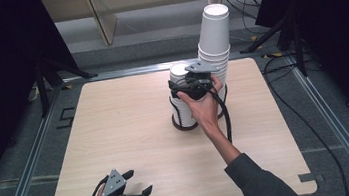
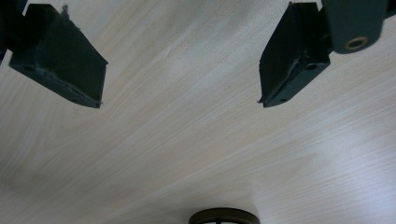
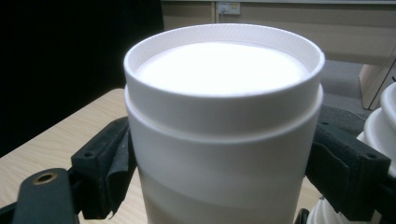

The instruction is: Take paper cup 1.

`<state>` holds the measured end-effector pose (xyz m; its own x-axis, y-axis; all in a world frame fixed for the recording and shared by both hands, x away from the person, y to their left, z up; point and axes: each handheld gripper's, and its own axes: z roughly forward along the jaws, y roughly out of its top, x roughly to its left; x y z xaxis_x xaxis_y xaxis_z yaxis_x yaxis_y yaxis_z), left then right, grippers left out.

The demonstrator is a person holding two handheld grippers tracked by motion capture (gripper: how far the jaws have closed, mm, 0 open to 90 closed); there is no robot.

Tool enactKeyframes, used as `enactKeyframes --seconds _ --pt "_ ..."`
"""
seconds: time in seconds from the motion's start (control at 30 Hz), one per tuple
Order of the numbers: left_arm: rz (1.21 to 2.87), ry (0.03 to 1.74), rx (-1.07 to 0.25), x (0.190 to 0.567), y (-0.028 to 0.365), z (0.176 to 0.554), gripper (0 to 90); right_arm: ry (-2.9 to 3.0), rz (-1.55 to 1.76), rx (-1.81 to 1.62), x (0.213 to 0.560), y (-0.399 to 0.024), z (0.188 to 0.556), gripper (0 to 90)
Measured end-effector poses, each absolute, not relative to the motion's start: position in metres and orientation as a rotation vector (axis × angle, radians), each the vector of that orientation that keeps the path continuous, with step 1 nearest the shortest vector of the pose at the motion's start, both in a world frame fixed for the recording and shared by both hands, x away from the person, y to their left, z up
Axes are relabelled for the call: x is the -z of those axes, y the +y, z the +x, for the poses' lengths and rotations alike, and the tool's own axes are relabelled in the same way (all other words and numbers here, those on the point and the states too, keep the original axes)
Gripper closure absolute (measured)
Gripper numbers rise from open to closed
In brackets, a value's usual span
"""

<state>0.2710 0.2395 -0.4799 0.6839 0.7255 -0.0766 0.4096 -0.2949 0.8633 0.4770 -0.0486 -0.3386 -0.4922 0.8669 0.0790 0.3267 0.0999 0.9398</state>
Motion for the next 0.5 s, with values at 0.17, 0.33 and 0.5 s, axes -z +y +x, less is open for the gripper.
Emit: enactKeyframes --seconds 0.17,0.33,0.5 --pt "1.927 0.883 -0.409 0.4799 0.2395 0.2709 14.3 1.859 1.178 -1.377 0.3385 -0.0466 0.4781 18.1" --pt "1.927 0.883 -0.409 0.4800 0.2395 0.2709 14.3 1.856 1.183 -1.400 0.3384 -0.0468 0.4785 19.5" --pt "1.951 0.869 -0.423 0.4795 0.2408 0.2718 14.3 1.848 1.193 -1.396 0.3358 -0.0461 0.4770 20.3"
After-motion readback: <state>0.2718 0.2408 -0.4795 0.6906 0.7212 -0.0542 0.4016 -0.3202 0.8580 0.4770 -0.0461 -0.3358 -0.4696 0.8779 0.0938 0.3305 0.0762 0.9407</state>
